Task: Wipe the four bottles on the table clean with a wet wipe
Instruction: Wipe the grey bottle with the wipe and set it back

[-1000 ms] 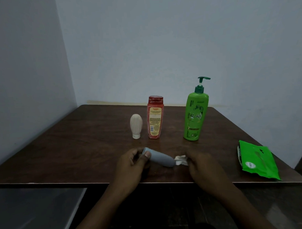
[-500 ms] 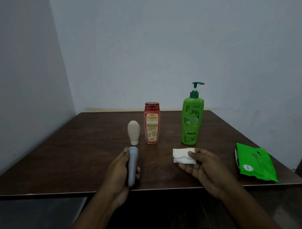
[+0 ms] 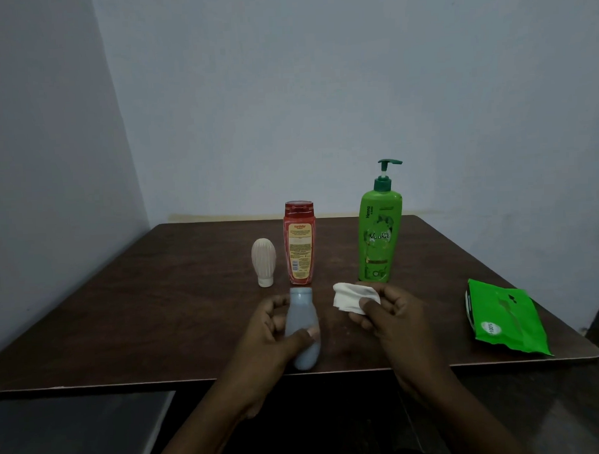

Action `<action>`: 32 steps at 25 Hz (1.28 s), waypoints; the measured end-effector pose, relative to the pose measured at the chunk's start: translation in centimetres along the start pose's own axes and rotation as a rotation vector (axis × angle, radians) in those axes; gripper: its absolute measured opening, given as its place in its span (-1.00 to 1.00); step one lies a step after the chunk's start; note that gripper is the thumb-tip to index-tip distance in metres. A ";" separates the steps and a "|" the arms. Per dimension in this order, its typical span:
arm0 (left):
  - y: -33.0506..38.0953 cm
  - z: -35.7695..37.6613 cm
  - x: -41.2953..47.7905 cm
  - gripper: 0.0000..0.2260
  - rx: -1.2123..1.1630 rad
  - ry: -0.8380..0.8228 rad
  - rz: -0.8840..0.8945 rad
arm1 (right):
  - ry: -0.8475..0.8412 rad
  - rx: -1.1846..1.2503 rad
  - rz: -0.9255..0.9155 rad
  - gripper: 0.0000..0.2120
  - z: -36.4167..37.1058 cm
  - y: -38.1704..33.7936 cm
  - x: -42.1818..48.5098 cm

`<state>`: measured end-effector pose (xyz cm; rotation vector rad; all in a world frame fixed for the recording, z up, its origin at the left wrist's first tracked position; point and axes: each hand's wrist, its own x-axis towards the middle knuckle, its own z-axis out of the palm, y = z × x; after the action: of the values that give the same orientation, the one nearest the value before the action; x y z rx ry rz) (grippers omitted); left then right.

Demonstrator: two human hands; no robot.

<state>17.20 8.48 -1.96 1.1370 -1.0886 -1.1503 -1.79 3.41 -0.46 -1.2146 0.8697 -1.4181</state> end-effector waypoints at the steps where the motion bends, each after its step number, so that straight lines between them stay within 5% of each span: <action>1: 0.0 0.2 -0.2 -0.55 0.059 -0.029 0.008 | -0.008 -0.043 -0.048 -0.76 0.1 0.0 0.0; 8: 0.6 0.6 -0.9 -0.58 0.228 -0.008 0.179 | -0.109 -0.530 -0.401 -0.63 0.2 0.6 -0.8; 13: 0.6 -0.2 0.3 -0.33 -0.128 0.207 0.081 | -0.143 -0.600 -0.313 -0.71 -0.3 -0.2 -0.4; 18: 0.5 0.7 0.0 -0.58 -0.287 0.099 0.006 | -0.244 -0.580 -0.182 -0.74 0.0 -0.1 -0.6; 27: -0.1 0.7 0.6 -0.76 -0.395 0.251 -0.014 | -0.491 -1.135 -0.881 -0.64 -0.2 1.0 -2.5; 32: -0.1 0.7 0.9 -0.75 -0.393 0.220 -0.050 | -0.360 -0.932 -0.800 -0.57 0.1 2.1 -2.4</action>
<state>16.58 7.53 -1.97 0.9562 -0.6329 -1.1837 -1.29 5.29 -2.99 -2.6563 0.8362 -1.3026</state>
